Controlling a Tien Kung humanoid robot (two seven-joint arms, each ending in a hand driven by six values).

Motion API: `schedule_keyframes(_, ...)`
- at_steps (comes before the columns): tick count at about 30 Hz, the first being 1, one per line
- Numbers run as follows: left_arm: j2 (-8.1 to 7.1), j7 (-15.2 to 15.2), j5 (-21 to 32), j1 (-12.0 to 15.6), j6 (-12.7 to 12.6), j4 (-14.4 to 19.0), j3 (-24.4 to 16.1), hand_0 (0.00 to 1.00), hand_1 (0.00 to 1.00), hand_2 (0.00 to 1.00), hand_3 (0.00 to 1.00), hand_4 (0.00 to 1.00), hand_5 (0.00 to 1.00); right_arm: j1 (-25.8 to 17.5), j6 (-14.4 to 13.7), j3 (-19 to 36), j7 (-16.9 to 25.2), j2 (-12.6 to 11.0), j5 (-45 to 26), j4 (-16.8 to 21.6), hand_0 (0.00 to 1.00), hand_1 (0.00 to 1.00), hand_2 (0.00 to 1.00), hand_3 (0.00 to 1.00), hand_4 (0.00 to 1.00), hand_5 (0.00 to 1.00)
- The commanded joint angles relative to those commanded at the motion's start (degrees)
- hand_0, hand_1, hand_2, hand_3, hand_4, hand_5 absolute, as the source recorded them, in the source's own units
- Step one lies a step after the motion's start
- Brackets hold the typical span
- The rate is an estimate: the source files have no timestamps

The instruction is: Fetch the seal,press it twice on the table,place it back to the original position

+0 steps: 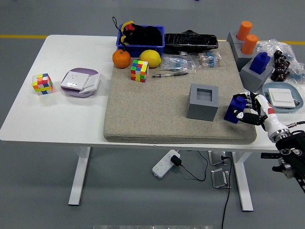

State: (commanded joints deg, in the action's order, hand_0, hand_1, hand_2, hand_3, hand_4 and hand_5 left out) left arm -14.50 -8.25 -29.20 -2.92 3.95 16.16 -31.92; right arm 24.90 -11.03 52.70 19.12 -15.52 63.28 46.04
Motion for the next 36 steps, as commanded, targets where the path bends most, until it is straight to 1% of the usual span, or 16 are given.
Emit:
schedule_keyframes(9,0.04,0.0,0.2,0.0,0.0,-0.1,0.2,0.678,0.640,0.603,0.647,0.685,0.193,0.0,-0.1,-1.4,0.3,-0.5,-0.9,0.1,0.398,0.277,0.262,0.259,0.445,0.002)
schedule_keyframes(12,0.05,0.0,0.1,0.0,0.0,0.0,0.2,0.679,0.639,0.603,0.647,0.685,0.194,-0.2,-0.1,-0.8,0.3,-0.7,-0.9,1.1,0.398,0.276,0.261,0.258,0.445,0.002)
schedule_keyframes(15,0.02,0.0,0.1,0.0,0.0,0.0,0.1,0.679,0.639,0.603,0.647,0.685,0.194,-0.3,-0.3,1.1,0.0,-1.2,-0.1,3.7,0.398,0.276,0.261,0.258,0.445,0.002)
schedule_keyframes(16,0.01,0.0,0.1,0.0,0.0,0.0,0.1,0.679,0.639,0.603,0.647,0.685,0.194,-0.3,-0.3,1.3,-0.1,-1.3,0.0,4.0,0.398,0.276,0.261,0.258,0.445,0.002)
schedule_keyframes(21,-0.06,0.0,0.2,0.0,0.0,0.0,0.1,0.678,0.639,0.603,0.646,0.685,0.194,0.8,0.0,5.6,-1.1,-2.7,2.0,10.4,0.396,0.274,0.259,0.257,0.443,0.002)
schedule_keyframes(24,-0.10,0.0,0.2,0.0,0.0,0.0,0.2,0.679,0.639,0.604,0.647,0.685,0.195,1.7,0.5,6.6,-1.6,-3.2,2.2,13.2,0.397,0.274,0.260,0.257,0.445,0.002)
schedule_keyframes(28,-0.10,0.0,0.2,-0.1,0.0,-0.1,0.1,0.679,0.639,0.604,0.647,0.685,0.195,2.5,1.2,5.9,-2.4,-3.6,1.5,15.8,0.397,0.274,0.260,0.257,0.445,0.002)
schedule_keyframes(31,-0.09,0.0,0.2,-0.2,0.0,0.0,0.1,0.679,0.640,0.604,0.646,0.685,0.196,3.5,2.5,3.2,-3.6,-3.4,0.5,18.1,0.398,0.275,0.260,0.257,0.447,0.002)
schedule_keyframes(33,-0.08,0.0,0.2,-0.2,0.0,0.0,0.1,0.679,0.640,0.604,0.646,0.685,0.196,4.1,3.0,2.0,-4.1,-3.1,0.3,18.3,0.398,0.275,0.260,0.257,0.447,0.002)
schedule_keyframes(36,-0.11,0.0,0.3,-0.3,0.0,0.0,0.1,0.678,0.640,0.604,0.646,0.685,0.196,5.4,3.8,-0.5,-4.6,-2.5,-0.5,17.6,0.400,0.276,0.261,0.258,0.448,0.002)
